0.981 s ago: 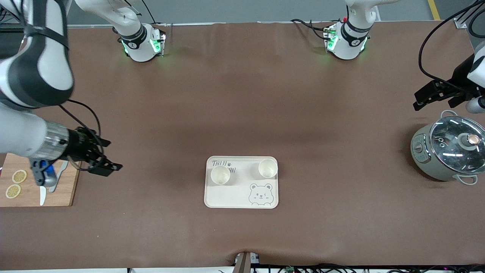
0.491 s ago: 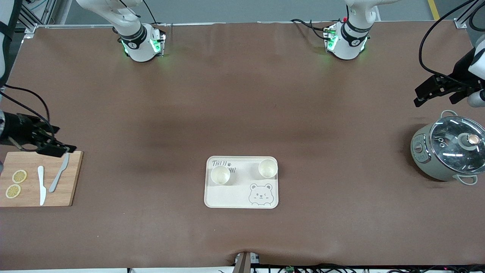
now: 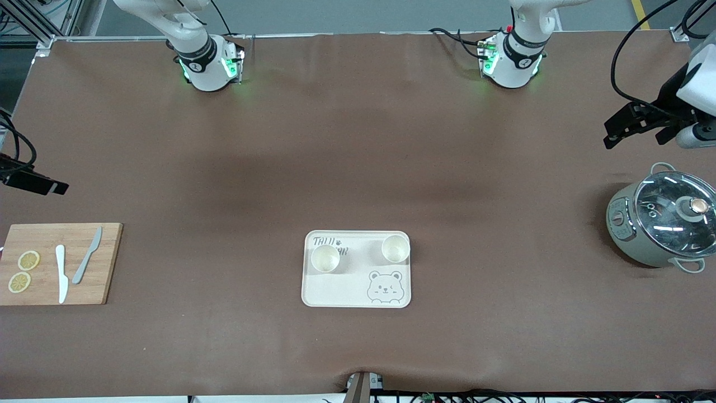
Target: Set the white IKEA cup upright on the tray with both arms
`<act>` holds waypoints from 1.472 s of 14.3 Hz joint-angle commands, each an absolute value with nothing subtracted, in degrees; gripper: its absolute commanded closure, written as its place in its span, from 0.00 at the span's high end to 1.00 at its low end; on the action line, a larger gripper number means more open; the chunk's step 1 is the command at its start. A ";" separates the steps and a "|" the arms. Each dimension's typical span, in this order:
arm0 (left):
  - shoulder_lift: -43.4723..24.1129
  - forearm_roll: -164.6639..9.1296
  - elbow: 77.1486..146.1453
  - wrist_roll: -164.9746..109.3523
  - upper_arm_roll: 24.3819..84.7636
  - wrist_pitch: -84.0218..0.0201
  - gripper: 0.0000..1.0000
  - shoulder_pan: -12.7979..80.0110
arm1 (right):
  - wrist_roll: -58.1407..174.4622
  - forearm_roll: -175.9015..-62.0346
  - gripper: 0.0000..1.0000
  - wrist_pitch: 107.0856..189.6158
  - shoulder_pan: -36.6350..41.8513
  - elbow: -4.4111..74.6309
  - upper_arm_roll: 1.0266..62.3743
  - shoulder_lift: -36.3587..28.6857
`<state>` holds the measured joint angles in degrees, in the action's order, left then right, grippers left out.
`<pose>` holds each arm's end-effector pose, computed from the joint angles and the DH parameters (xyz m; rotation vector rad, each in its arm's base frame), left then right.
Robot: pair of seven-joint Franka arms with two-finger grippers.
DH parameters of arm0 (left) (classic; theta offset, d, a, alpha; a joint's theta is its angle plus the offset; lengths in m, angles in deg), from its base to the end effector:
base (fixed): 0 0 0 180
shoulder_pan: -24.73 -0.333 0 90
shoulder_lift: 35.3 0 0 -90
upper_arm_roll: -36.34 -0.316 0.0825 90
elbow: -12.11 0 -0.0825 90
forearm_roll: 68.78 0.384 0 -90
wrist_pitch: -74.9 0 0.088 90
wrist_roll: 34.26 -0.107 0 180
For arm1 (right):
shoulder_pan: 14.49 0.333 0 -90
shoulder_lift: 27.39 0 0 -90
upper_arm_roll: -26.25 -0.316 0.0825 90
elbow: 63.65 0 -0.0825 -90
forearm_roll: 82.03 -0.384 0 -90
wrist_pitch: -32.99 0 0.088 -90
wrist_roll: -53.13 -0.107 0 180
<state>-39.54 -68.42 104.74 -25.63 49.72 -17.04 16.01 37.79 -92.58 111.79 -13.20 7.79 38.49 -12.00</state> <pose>0.5334 -0.0478 0.6450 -3.1219 -0.1083 -0.0973 0.6093 -0.0748 0.6051 -2.9436 0.6452 0.2110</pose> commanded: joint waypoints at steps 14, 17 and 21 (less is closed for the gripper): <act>-41.89 -68.51 107.82 -26.35 50.13 -18.09 1.00 15.42 | 52.83 -85.90 1.00 123.34 -10.53 31.71 37.59 -30.37; -41.72 -68.51 107.74 -26.44 50.05 -18.00 1.00 15.50 | 55.59 -85.47 1.00 121.51 -11.15 26.83 37.50 -29.85; -41.10 -68.51 107.21 -26.53 50.05 -17.91 1.00 15.42 | 54.71 -83.79 1.00 114.91 -10.62 21.34 37.33 -28.09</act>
<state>-40.24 -68.42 106.46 -25.75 49.73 -17.23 15.91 54.76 -85.41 116.92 -10.80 22.89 37.85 -28.80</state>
